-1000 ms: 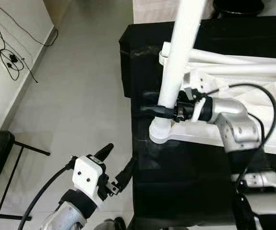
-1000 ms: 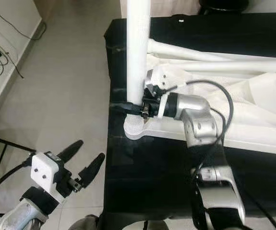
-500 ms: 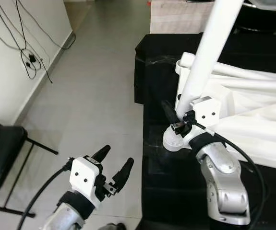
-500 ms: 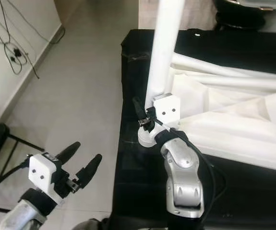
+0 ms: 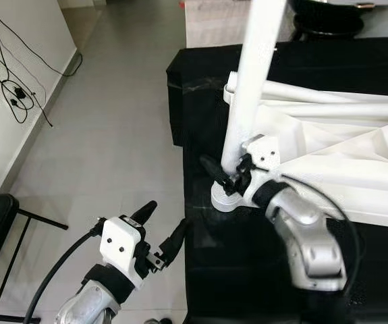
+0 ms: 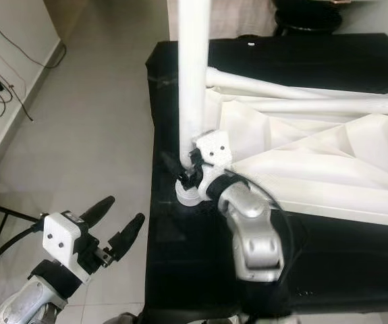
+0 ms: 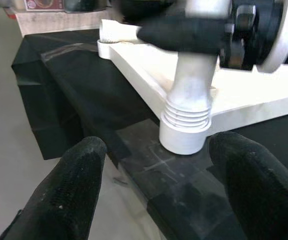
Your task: Building children table
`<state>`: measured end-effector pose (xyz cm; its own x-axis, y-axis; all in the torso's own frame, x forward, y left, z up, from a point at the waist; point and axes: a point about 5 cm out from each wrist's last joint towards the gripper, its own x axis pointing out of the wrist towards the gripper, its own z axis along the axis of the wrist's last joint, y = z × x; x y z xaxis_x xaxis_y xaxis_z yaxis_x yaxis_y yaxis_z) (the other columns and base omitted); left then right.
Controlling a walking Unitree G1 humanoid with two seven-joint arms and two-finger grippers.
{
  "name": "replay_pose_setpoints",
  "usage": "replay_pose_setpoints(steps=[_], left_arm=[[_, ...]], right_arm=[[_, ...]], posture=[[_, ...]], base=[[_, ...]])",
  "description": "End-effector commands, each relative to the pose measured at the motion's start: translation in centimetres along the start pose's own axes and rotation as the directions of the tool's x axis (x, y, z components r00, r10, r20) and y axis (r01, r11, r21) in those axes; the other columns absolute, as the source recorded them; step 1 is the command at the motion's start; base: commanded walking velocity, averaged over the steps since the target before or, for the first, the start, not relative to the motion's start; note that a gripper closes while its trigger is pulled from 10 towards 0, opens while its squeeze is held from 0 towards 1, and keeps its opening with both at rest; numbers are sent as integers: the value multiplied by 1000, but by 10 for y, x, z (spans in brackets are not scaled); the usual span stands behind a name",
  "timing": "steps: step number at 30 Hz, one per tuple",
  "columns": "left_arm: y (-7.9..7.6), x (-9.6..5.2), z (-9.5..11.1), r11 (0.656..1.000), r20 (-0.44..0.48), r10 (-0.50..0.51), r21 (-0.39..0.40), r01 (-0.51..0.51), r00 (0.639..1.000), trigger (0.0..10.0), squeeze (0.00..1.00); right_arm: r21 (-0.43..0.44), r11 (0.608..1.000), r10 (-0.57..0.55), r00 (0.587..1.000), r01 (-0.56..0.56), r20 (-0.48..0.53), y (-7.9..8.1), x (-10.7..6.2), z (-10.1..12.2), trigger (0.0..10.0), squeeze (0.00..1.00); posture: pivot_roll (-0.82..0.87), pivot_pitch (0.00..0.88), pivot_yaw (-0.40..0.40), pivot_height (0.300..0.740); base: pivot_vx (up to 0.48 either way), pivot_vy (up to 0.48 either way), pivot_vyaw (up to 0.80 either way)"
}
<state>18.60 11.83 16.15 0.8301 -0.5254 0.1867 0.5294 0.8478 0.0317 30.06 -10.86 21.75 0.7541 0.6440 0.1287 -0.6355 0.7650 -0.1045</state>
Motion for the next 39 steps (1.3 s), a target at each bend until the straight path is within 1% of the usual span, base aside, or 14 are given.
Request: replay_pose_setpoints(steps=[1, 2, 5, 6, 7, 8, 18, 23, 26, 27, 28, 29, 35, 39], left_arm=[[1, -2, -5, 1000, -19, 5, -14, -6, 1000, 10000, 0], [1, -2, -5, 1000, -19, 5, -14, -6, 1000, 10000, 0], [0, -1, -5, 1000, -17, 3, -16, -4, 1000, 10000, 0], [0, -1, -5, 1000, -17, 3, -16, -4, 1000, 10000, 0], [0, -1, -5, 1000, -18, 2, -17, -3, 1000, 10000, 0], [0, -1, -5, 1000, -18, 1, -18, -1, 1000, 10000, 0], [-3, -3, -4, 1000, -20, -5, -24, 4, 1000, 10000, 0], [-4, -3, -2, 1000, -20, -6, -27, 6, 1000, 10000, 0], [-4, -3, -2, 1000, -20, -6, -27, 6, 1000, 10000, 0], [-4, -4, -2, 1000, -21, -7, -27, 6, 1000, 10000, 0], [-4, -4, -2, 1000, -21, -7, -27, 6, 1000, 10000, 0], [-4, -4, -2, 1000, -22, -7, -27, 7, 1000, 10000, 0], [-5, -5, -1, 1000, -23, -8, -27, 7, 1000, 10000, 0], [-6, -5, -1, 1000, -22, -7, -28, 6, 1000, 10000, 0]], right_arm=[[21, 995, 100, 995, -100, 3, 4, 3, -1, 10000, 1000], [21, 995, 100, 995, -100, 3, 4, 3, -1, 10000, 1000], [-63, 906, 415, 908, -418, -57, 1, 4, -2, 10000, 1000], [-63, 906, 415, 908, -418, -57, 1, 4, -2, 10000, 1000], [-59, 867, 488, 868, -494, -90, -3, 4, -3, 10000, 608], [-58, 842, 529, 842, -537, -108, -7, 5, -3, 10000, 0], [-11, 752, 657, 751, -659, -59, -19, 34, 21, 10000, 0], [0, 647, 762, 646, -763, -44, -16, 41, 29, 10000, 0], [6, 615, 788, 614, -789, -50, -15, 42, 29, 9922, 0], [10, 581, 813, 580, -814, -54, -16, 44, 29, 3412, 0], [10, 581, 813, 580, -814, -54, -16, 44, 29, 3412, 0], [13, 555, 831, 554, -832, -59, -17, 46, 29, 0, 0], [17, 527, 849, 525, -850, -63, -21, 48, 30, 0, 0], [-8, 585, 809, 584, -811, -72, -29, 43, 29, 0, 0]], posture=[[-49, 183, 33, 740], [-49, 183, 33, 740], [-43, 187, 39, 740], [-43, 187, 39, 740], [-43, 186, 39, 740], [-34, 187, 40, 740], [-14, 198, 39, 740], [0, 205, 38, 740], [0, 205, 38, 740], [23, 211, 46, 740], [23, 211, 46, 740], [29, 211, 46, 740], [32, 210, 44, 740], [27, 212, 43, 740]], base=[[0, 0, 0], [0, 0, 0], [0, 0, 0], [0, 0, 0], [0, 0, 0], [0, 0, 0], [0, 0, 0], [0, 0, 0], [0, 0, 0], [0, 0, 0], [0, 0, 0], [0, 0, 0], [0, 0, 0], [0, 0, 0]])
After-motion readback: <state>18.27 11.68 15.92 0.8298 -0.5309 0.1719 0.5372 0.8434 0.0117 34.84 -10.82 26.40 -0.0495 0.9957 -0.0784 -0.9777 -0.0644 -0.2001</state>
